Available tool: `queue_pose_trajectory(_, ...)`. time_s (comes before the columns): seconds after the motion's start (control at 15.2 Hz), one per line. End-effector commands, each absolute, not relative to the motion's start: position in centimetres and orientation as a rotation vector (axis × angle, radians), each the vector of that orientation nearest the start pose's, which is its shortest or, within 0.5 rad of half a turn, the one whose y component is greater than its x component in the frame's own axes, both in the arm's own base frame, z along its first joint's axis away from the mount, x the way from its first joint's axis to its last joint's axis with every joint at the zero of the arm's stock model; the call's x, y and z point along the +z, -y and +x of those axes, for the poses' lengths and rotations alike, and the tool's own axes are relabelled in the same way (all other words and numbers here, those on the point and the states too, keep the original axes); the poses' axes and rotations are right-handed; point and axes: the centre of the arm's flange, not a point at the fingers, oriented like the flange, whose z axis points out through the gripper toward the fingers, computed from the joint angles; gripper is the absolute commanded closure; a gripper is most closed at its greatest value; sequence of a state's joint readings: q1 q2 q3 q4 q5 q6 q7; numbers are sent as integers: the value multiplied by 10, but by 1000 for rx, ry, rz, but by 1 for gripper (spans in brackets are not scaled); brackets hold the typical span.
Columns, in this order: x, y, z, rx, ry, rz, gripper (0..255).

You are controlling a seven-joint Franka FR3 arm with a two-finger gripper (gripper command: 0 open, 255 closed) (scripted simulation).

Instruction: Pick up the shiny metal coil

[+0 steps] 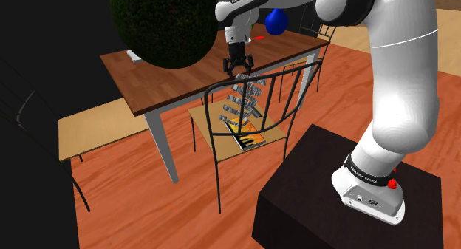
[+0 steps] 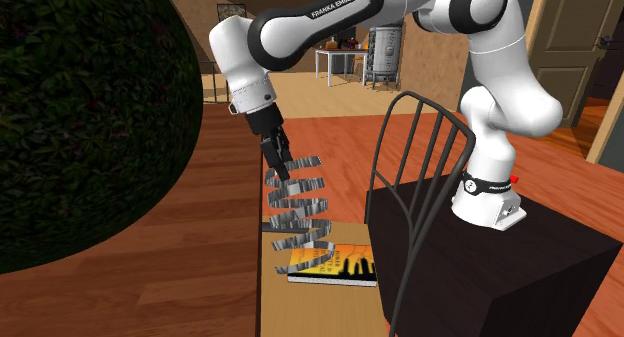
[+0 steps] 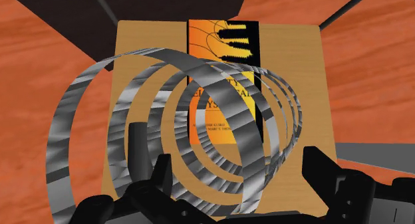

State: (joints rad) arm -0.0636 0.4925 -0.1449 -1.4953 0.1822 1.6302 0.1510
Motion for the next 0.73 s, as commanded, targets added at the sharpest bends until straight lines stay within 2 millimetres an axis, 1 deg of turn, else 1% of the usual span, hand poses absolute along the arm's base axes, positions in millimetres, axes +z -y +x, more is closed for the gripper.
queue_pose_trajectory(0.0, 356, 104, 645, 524, -589, -2920, 0)
queue_pose_trajectory(0.13, 356, 104, 645, 524, -589, -2920, 0)
queue_pose_trajectory(0.2, 356, 104, 644, 524, -589, -2920, 255)
queue_pose_trajectory(0.66, 357, 104, 645, 524, -589, -2920, 255)
